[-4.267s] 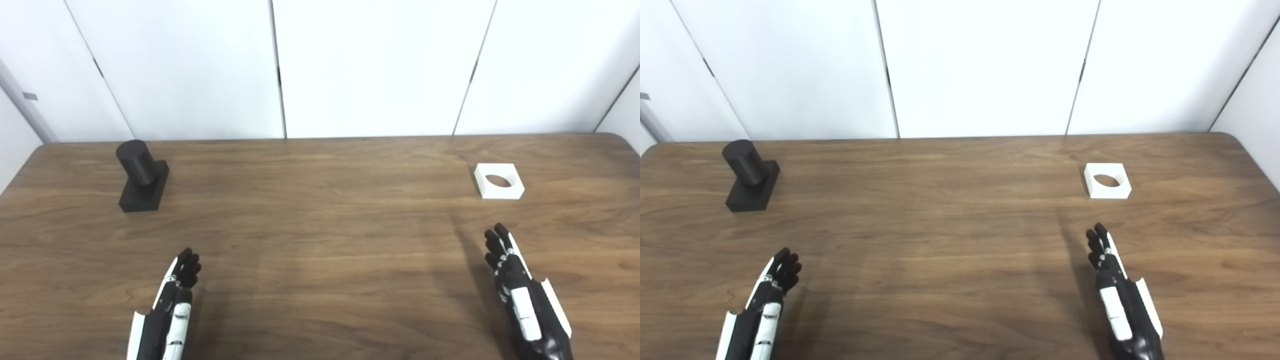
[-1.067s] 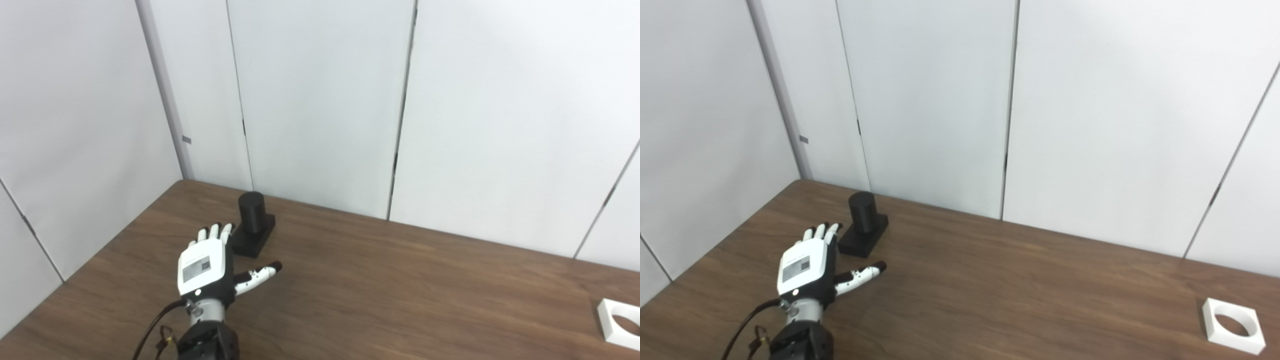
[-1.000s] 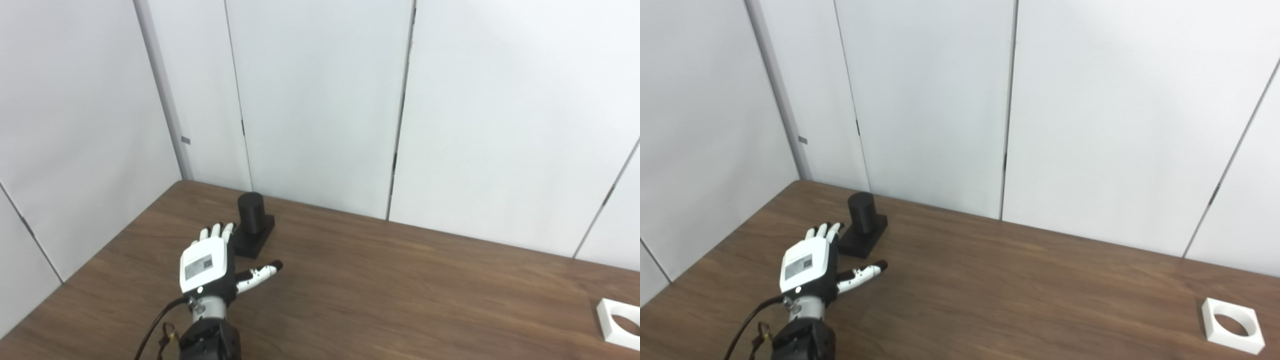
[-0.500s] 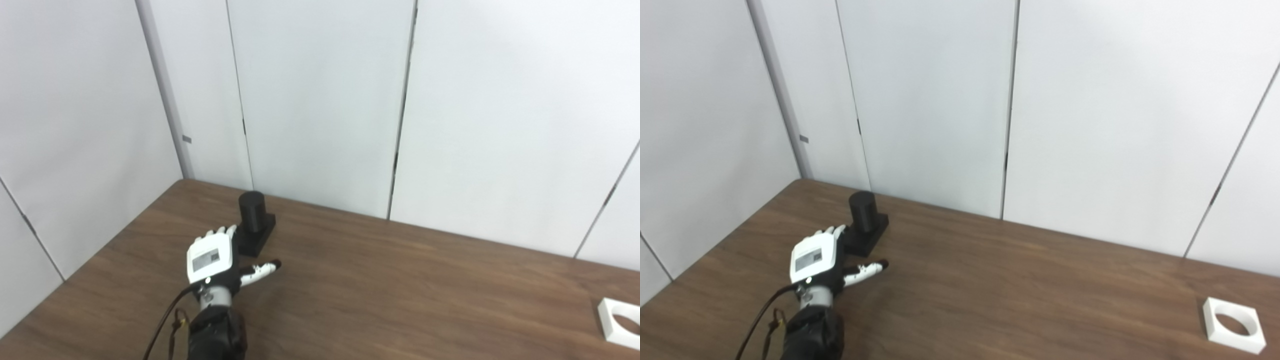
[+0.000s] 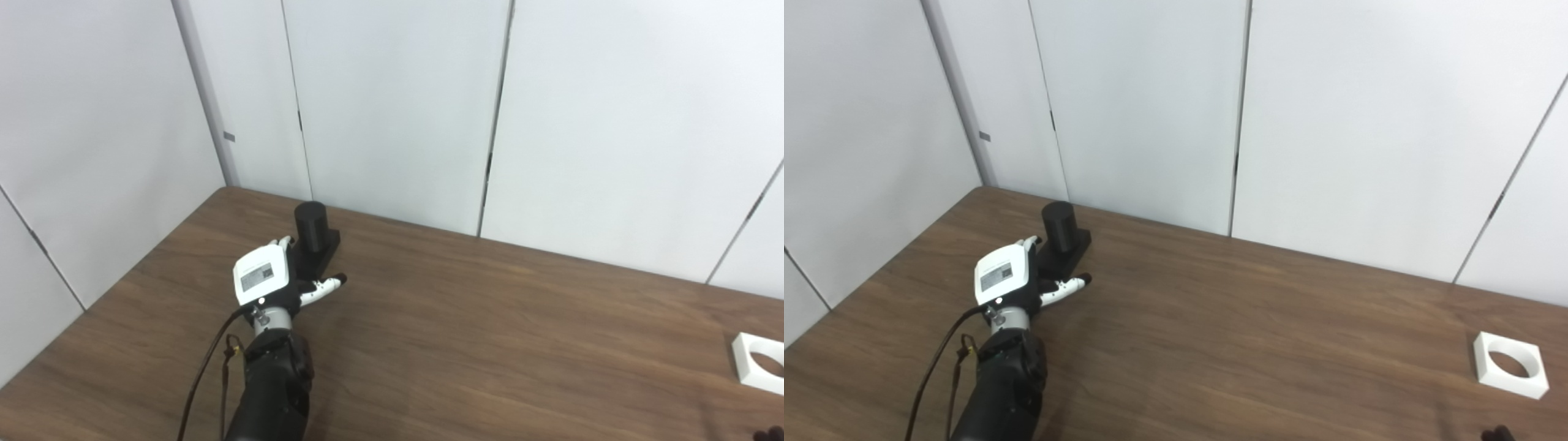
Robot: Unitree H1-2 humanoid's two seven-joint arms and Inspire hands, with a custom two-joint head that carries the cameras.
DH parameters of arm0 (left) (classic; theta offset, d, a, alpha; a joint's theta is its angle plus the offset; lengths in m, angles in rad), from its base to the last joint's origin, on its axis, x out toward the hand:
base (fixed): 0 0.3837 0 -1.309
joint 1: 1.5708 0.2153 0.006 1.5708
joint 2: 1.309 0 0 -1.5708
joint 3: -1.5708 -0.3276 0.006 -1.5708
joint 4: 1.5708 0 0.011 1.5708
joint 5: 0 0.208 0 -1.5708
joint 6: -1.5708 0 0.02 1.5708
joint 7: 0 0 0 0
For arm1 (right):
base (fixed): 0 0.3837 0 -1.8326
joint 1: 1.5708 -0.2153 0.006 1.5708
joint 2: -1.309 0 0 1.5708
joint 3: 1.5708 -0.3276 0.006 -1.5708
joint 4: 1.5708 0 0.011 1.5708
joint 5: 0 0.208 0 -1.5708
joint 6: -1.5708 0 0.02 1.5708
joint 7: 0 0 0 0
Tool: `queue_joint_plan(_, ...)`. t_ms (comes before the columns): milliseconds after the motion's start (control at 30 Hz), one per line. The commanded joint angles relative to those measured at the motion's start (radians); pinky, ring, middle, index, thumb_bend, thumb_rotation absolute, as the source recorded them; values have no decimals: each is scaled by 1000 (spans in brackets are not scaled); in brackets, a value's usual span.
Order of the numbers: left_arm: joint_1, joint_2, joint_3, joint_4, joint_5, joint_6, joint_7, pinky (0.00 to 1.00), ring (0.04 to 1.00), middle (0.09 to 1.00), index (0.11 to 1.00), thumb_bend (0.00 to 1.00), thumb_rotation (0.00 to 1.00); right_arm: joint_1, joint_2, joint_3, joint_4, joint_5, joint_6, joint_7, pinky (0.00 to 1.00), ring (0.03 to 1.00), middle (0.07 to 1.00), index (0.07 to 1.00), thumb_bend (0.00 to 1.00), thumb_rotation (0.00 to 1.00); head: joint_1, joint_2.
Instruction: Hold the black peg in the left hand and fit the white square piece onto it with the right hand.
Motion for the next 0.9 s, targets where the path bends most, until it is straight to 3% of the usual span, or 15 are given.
queue_joint_plan(0,-54,13,9,-2,29,1,19,860,888,891,856,850,679,-1,-5,-3,-23,12,-7,6,994,997,980,1000,691,917,3,2)
queue_joint_plan(233,-80,7,44,24,51,1,7,868,889,888,851,859,684,0,-12,-2,-17,10,-21,15,997,999,982,1000,683,925,7,3)
queue_joint_plan(467,-110,13,67,63,36,0,12,808,877,877,852,852,668,-1,-11,-5,-13,13,-21,15,1000,999,975,1000,687,925,8,2)
queue_joint_plan(867,-159,41,65,144,39,1,13,816,859,858,835,854,662,5,-9,-4,-19,6,-17,13,1000,999,978,1000,695,928,-6,-2)
